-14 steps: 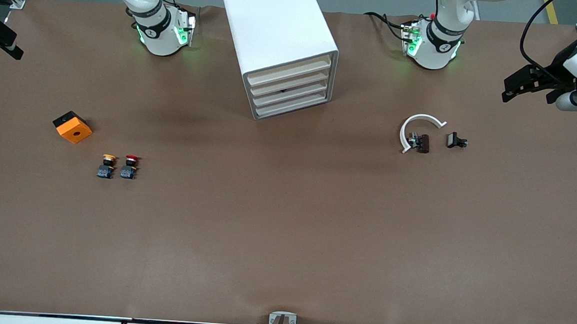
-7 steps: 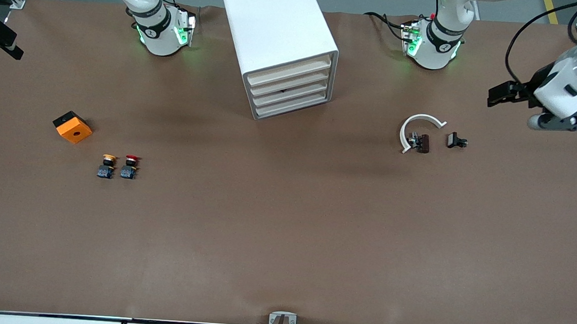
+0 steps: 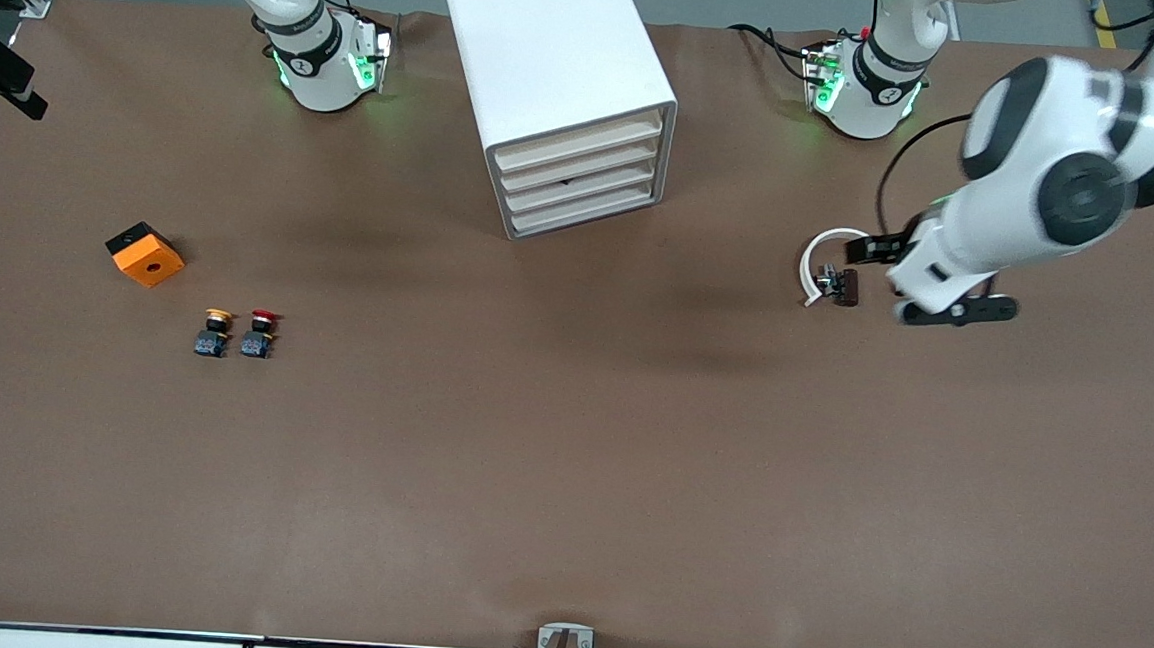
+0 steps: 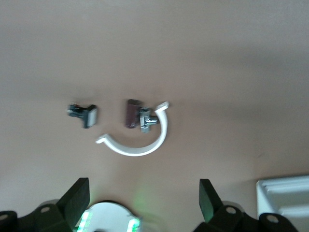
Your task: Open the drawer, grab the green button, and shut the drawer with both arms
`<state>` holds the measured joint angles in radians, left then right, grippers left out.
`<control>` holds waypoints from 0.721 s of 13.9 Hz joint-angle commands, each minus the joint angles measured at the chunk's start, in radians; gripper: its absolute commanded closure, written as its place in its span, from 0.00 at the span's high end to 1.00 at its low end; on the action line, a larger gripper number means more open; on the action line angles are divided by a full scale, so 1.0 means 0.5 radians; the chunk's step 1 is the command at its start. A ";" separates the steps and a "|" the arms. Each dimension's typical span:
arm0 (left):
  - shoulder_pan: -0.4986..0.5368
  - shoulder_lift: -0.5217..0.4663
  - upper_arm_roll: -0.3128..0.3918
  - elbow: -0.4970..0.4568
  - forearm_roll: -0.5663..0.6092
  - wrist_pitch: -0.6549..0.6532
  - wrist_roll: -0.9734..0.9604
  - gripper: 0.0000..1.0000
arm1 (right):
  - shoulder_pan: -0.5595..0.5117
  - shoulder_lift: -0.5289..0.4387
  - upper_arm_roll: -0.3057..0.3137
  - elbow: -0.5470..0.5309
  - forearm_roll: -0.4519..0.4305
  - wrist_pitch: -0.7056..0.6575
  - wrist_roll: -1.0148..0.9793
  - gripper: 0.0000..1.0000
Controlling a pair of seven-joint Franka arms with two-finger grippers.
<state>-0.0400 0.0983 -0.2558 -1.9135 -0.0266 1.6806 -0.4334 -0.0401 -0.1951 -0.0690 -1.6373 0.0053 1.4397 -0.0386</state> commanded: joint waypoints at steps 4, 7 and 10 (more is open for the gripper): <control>-0.266 0.364 -0.145 0.053 0.218 0.253 -0.856 1.00 | -0.036 -0.045 0.022 -0.039 0.023 0.011 0.007 1.00; -0.438 0.594 -0.148 0.191 0.311 0.268 -1.429 1.00 | -0.039 -0.045 0.021 -0.039 0.023 0.014 0.004 1.00; -0.533 0.803 -0.151 0.344 0.299 0.192 -1.841 1.00 | -0.039 -0.045 0.021 -0.039 0.023 0.014 0.003 1.00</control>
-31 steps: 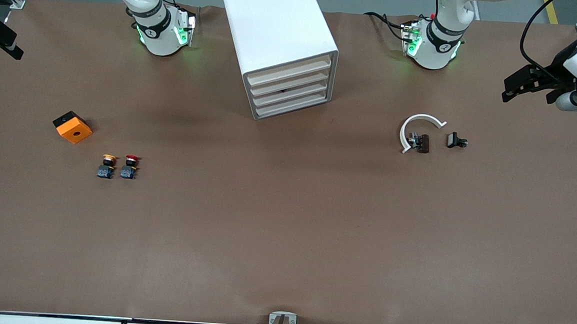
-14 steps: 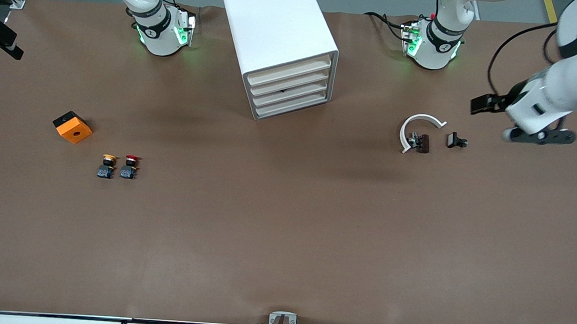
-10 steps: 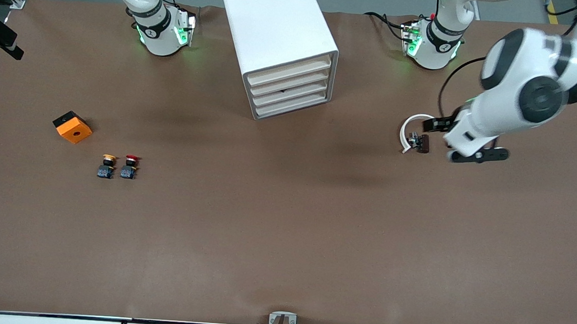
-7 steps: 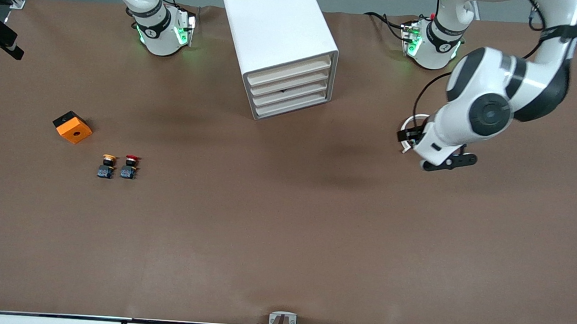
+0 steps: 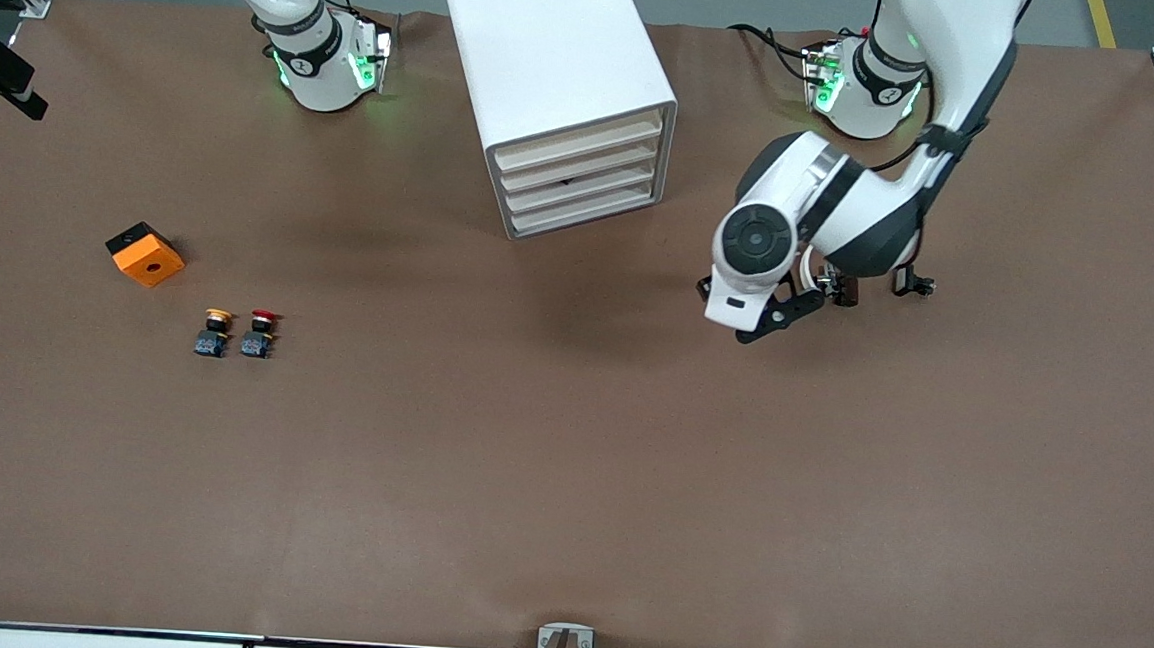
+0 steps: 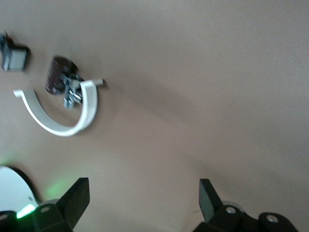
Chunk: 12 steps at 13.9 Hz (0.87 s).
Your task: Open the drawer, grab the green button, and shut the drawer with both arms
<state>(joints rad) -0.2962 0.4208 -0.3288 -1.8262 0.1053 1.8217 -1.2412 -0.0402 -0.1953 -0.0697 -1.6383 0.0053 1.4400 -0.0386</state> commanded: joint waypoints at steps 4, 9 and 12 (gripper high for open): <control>-0.036 0.419 -0.088 0.412 -0.112 -0.287 -0.772 1.00 | -0.036 -0.045 0.023 -0.037 0.023 0.013 0.004 1.00; -0.067 0.542 -0.103 0.505 -0.391 -0.339 -1.168 1.00 | -0.036 -0.045 0.023 -0.037 0.023 0.010 0.004 1.00; -0.058 0.597 -0.103 0.499 -0.508 -0.336 -1.297 1.00 | -0.036 -0.045 0.023 -0.037 0.023 0.010 0.004 1.00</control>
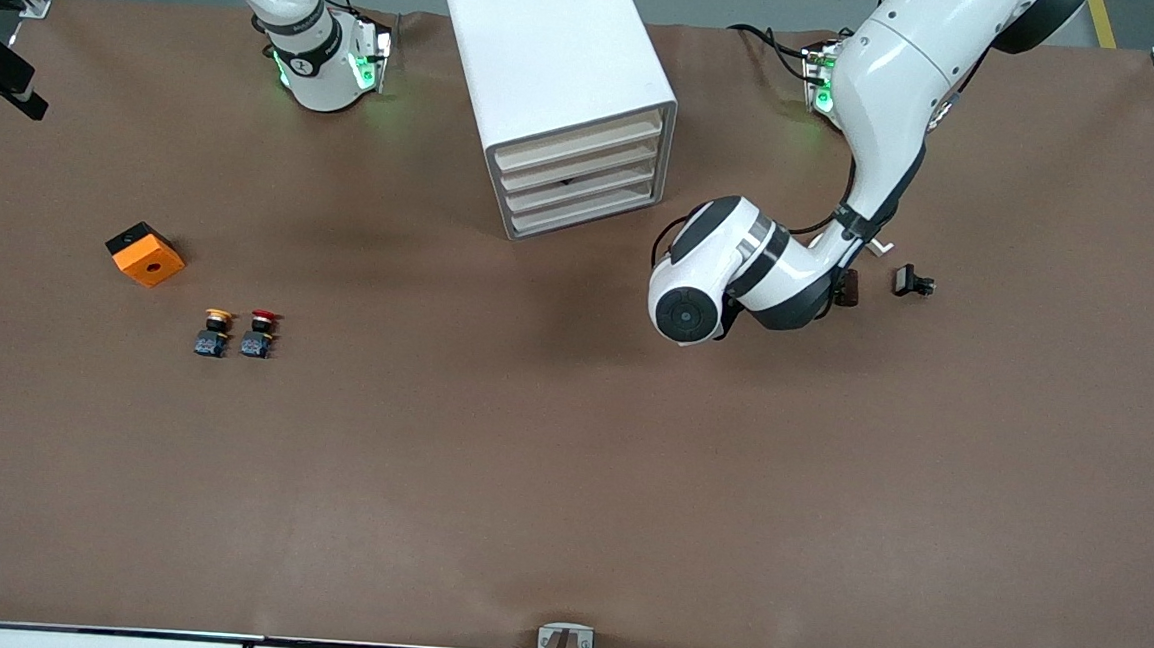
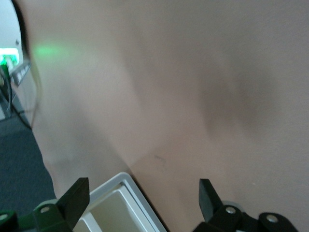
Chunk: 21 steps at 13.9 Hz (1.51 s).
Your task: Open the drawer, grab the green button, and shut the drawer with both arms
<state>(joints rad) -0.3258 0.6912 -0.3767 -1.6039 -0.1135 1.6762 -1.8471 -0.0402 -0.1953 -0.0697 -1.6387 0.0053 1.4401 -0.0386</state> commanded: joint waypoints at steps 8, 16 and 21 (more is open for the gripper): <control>0.075 0.240 0.008 0.060 -0.469 -0.011 -0.275 1.00 | -0.036 -0.042 0.026 -0.030 0.002 0.019 -0.003 1.00; 0.118 0.409 0.035 0.103 -0.806 -0.067 -0.524 1.00 | -0.033 -0.042 0.029 -0.033 -0.038 0.050 -0.006 1.00; 0.164 0.520 0.035 0.118 -1.000 -0.272 -0.524 1.00 | -0.033 -0.042 0.029 -0.033 -0.038 0.050 -0.003 1.00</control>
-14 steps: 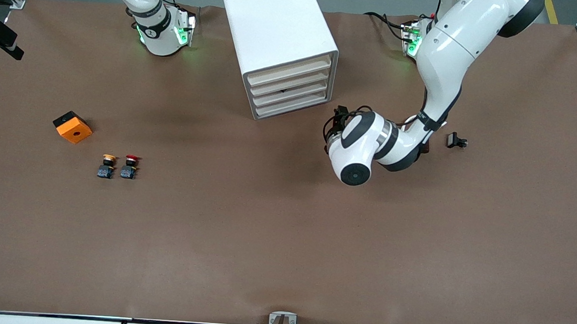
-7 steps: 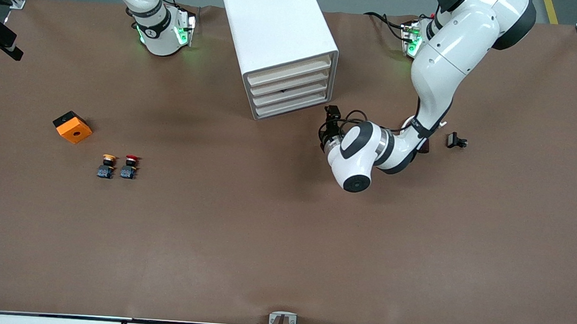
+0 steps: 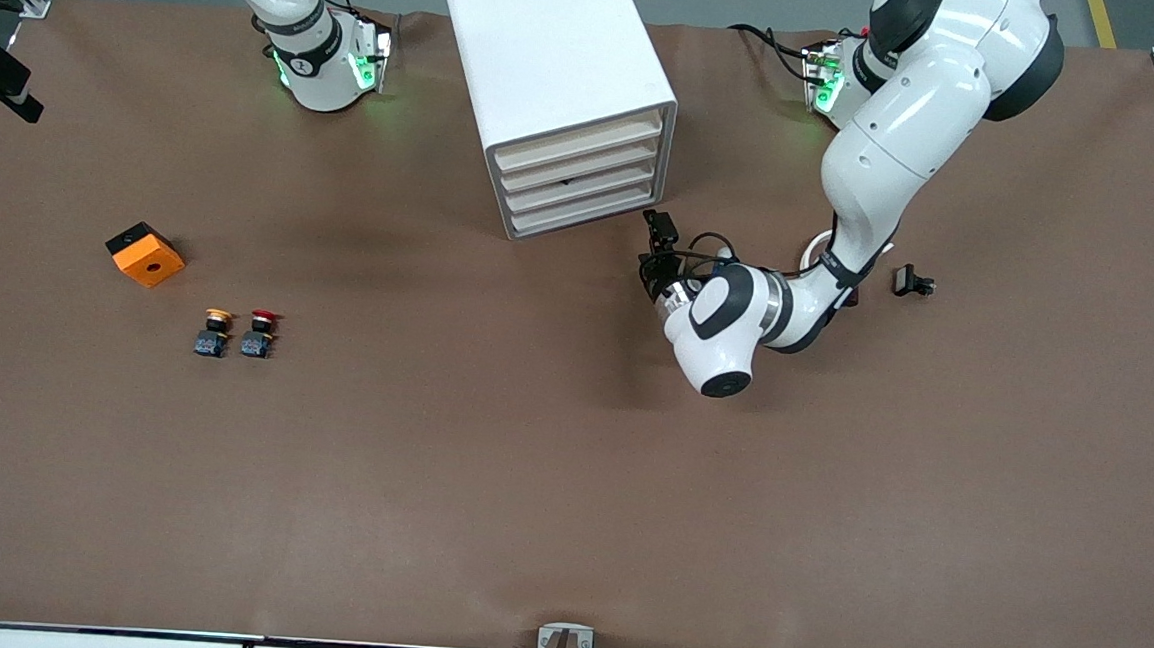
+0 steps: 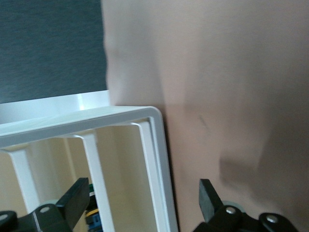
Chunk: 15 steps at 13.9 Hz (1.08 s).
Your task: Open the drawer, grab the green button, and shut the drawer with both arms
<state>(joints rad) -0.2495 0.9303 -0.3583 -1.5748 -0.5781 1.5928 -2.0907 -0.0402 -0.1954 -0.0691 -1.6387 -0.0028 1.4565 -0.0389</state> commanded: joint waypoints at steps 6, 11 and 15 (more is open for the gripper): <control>0.042 0.124 -0.001 0.063 -0.249 -0.400 -0.037 1.00 | -0.018 -0.042 0.031 -0.018 -0.013 0.002 0.013 1.00; 0.030 0.186 -0.001 0.072 -0.246 -0.440 -0.040 0.83 | -0.009 -0.014 0.019 0.001 0.021 -0.029 0.029 1.00; 0.017 0.186 -0.001 0.085 -0.280 -0.452 -0.071 0.54 | -0.002 0.035 0.025 0.016 0.021 -0.035 0.001 1.00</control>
<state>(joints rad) -0.2349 1.0110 -0.3586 -1.5575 -0.6930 1.3913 -2.0954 -0.0398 -0.1900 -0.0600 -1.6386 -0.0013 1.4448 -0.0386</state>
